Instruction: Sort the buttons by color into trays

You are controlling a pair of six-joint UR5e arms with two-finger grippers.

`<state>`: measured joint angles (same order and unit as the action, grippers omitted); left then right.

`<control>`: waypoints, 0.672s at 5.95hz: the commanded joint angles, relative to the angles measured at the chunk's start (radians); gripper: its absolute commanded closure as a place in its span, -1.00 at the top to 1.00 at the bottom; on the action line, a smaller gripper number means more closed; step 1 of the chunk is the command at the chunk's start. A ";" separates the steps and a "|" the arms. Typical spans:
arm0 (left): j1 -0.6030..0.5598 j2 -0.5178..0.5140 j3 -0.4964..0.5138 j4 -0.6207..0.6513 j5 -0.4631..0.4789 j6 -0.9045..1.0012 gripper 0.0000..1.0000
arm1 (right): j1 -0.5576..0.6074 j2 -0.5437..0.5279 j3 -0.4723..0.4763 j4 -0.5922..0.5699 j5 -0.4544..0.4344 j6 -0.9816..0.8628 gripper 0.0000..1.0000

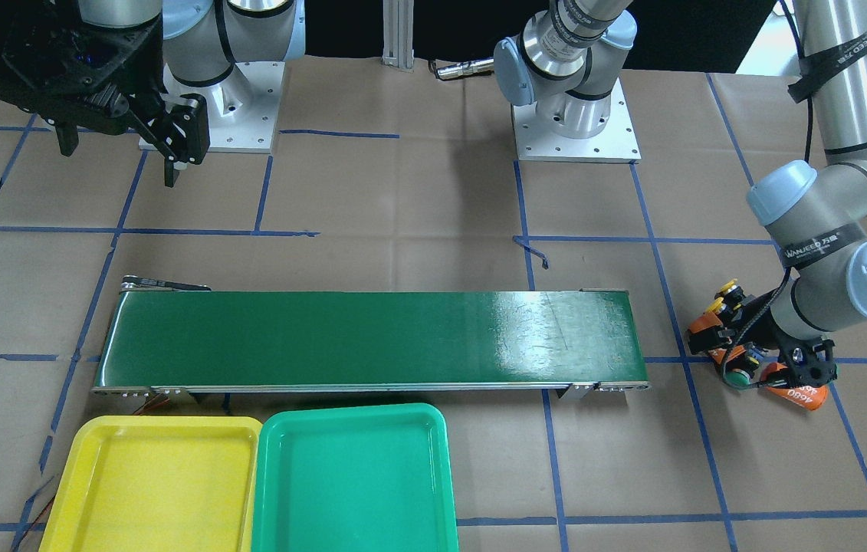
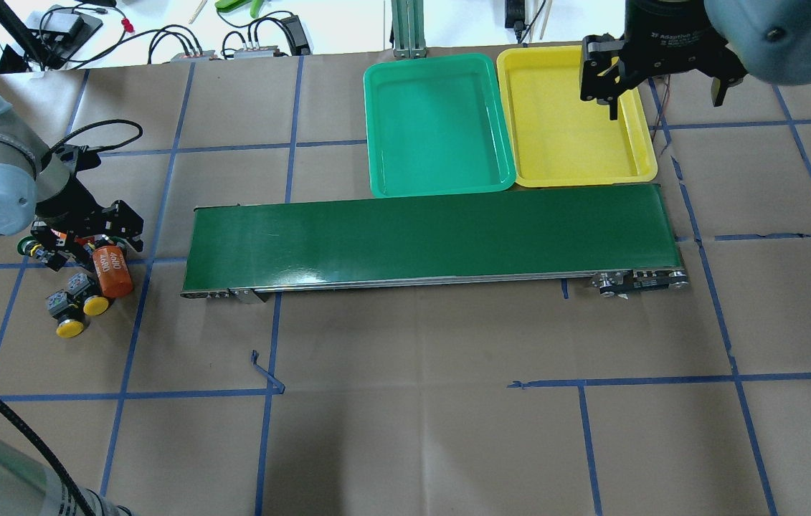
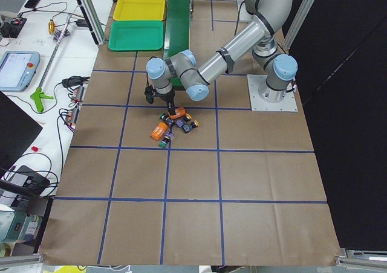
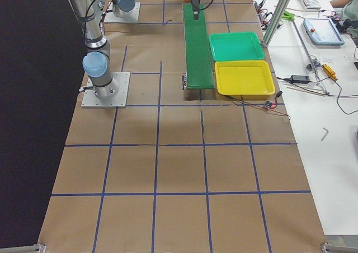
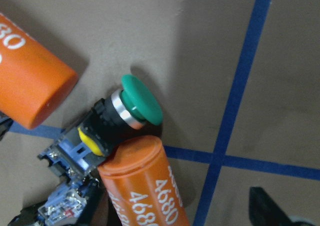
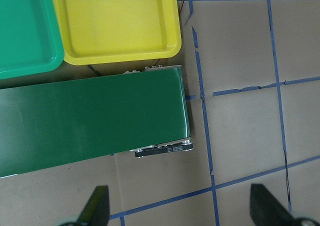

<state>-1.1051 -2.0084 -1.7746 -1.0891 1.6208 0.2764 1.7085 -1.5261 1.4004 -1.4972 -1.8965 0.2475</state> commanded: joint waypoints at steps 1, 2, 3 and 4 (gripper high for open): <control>-0.010 -0.010 -0.002 0.006 0.002 -0.006 0.96 | -0.001 0.001 0.006 0.000 0.002 0.007 1.00; -0.021 -0.015 -0.003 0.006 -0.004 -0.008 0.91 | -0.003 0.001 0.008 0.000 -0.003 -0.002 1.00; -0.022 -0.021 -0.015 0.006 -0.007 -0.008 0.91 | -0.004 0.003 0.009 0.000 0.007 -0.002 1.00; -0.019 -0.020 -0.043 0.005 0.001 0.000 0.92 | -0.004 0.003 0.011 0.002 0.020 -0.001 1.00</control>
<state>-1.1252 -2.0274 -1.7965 -1.0835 1.6172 0.2711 1.7049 -1.5237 1.4097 -1.4968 -1.8875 0.2464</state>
